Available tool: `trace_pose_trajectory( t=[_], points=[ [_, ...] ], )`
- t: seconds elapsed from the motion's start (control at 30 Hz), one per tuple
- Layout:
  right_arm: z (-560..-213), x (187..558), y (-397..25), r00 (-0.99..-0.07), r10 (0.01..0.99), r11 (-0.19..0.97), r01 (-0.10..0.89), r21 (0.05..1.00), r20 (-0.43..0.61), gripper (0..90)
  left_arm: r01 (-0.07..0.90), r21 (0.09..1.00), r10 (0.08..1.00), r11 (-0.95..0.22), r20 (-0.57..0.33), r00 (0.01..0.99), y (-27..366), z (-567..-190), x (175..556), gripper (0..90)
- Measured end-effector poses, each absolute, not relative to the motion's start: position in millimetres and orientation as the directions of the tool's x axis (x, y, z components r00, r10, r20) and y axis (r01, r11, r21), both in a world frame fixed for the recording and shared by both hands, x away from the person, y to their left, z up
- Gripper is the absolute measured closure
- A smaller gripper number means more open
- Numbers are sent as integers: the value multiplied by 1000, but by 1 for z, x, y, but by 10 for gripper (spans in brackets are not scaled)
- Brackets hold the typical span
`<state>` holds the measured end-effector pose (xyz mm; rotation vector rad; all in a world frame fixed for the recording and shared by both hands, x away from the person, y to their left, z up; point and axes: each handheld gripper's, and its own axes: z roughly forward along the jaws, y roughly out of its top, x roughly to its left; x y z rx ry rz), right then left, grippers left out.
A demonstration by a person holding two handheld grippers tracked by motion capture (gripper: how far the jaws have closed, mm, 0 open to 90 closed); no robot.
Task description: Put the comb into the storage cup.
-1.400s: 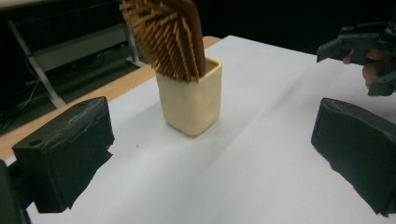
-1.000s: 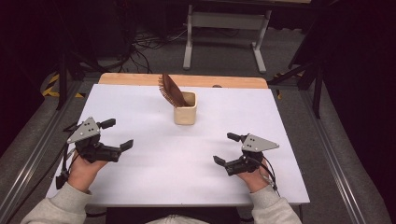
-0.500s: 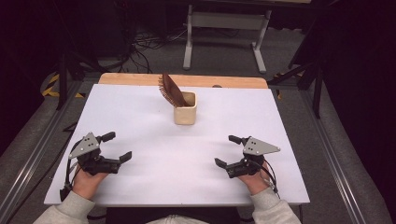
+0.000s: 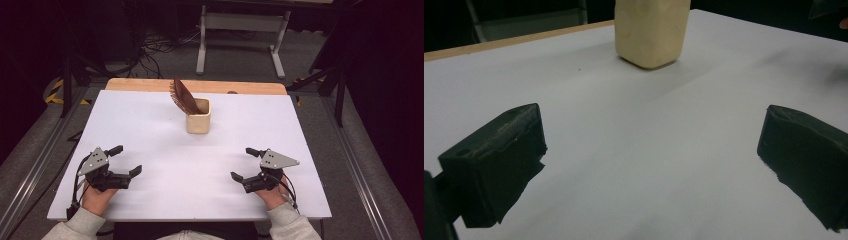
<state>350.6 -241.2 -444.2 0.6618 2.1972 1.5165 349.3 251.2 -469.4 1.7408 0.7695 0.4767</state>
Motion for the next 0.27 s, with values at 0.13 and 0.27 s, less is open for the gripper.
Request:
trace_pose_trajectory(
  t=[0.13, 0.27],
  points=[
    [-444, 351, -241, -811, 584, 298, 156, 942, -50, 22, 237, 947, 710, -216, -14, 704, 252, -465, 351, 2],
    [-445, 351, -242, -809, 586, 295, 163, 941, -43, 21, 270, 940, 705, -207, -48, 708, 252, -463, 353, 2]
  ],
)
